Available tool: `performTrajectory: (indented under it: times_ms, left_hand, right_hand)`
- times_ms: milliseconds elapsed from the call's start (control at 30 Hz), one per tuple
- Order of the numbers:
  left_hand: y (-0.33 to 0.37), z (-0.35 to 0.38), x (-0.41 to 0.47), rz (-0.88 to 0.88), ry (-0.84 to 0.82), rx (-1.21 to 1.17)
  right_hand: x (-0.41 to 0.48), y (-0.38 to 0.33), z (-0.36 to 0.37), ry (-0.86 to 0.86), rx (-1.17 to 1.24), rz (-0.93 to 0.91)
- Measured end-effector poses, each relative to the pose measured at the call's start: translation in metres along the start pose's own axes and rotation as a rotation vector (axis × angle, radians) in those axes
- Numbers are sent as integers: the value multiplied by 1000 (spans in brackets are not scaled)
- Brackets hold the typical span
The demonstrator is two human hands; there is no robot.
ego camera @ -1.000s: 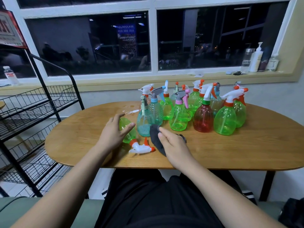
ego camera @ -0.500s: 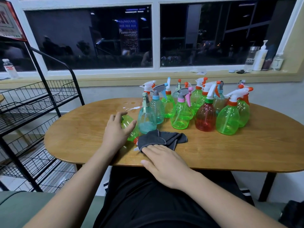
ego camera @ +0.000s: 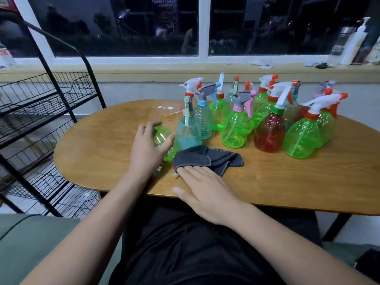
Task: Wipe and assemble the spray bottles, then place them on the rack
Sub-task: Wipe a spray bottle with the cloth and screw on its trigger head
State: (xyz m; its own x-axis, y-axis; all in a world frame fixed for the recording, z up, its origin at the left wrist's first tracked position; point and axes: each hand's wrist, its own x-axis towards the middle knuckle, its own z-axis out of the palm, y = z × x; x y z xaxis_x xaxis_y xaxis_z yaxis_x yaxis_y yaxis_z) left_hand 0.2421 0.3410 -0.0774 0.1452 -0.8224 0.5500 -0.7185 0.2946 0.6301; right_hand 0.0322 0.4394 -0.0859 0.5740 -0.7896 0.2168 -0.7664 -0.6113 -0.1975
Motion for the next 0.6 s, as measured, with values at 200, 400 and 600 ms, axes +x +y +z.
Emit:
performTrajectory:
  times_ms: [200, 400, 600]
  left_hand:
    - [2, 1, 2, -6, 5, 12]
    - [4, -3, 0, 9, 39, 14]
    - [4, -3, 3, 10, 17, 9]
  right_hand:
    - [-19, 14, -4, -47, -53, -22]
    - [-6, 18, -3, -23, -15, 93]
    - [23, 18, -4, 30, 80, 147]
